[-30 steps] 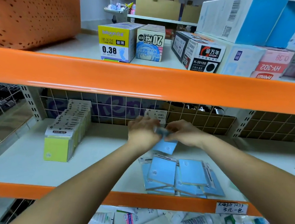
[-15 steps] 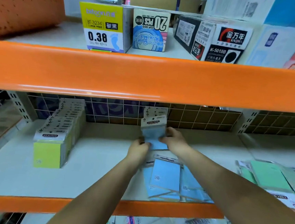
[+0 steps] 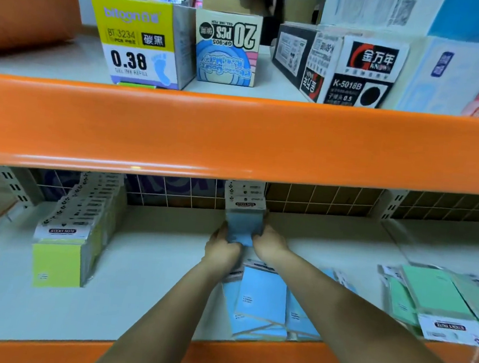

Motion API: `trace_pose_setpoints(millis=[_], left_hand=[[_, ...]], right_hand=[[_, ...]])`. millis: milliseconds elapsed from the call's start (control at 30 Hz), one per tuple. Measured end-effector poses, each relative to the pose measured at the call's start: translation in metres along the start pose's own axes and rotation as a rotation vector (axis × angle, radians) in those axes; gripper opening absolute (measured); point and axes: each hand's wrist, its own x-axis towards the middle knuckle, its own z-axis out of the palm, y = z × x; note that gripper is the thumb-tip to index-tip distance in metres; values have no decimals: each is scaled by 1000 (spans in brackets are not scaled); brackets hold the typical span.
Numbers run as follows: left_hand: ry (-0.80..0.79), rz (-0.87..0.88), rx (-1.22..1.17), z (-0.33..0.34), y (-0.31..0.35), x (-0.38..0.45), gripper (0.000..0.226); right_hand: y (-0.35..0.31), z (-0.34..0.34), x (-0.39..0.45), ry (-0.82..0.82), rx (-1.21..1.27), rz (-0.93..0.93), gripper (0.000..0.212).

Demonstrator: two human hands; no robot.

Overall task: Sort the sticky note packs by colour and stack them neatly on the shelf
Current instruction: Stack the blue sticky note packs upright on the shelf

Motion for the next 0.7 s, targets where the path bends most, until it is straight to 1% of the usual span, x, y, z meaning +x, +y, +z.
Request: trace_pose_setpoints(millis=[67, 167, 333, 467, 600, 700], left_hand=[[-36, 1, 54, -7, 10, -8, 54], [-49, -20, 94, -12, 10, -6, 60], [-81, -47, 181, -14, -2, 14, 65], [-88, -36, 186, -16, 10, 0, 64], [-100, -32, 160, -14, -3, 8, 56], [-106, -25, 121, -13, -14, 20, 59]], right_hand=[[-3, 2, 3, -35, -7, 16, 32], [-7, 3, 7, -64, -47, -2, 30], [-7, -4, 12, -50, -155, -33, 29], [-10, -8, 10, -36, -202, -42, 31], [-2, -13, 11, -52, -159, -42, 33], [4, -17, 11, -80, -89, -34, 38]])
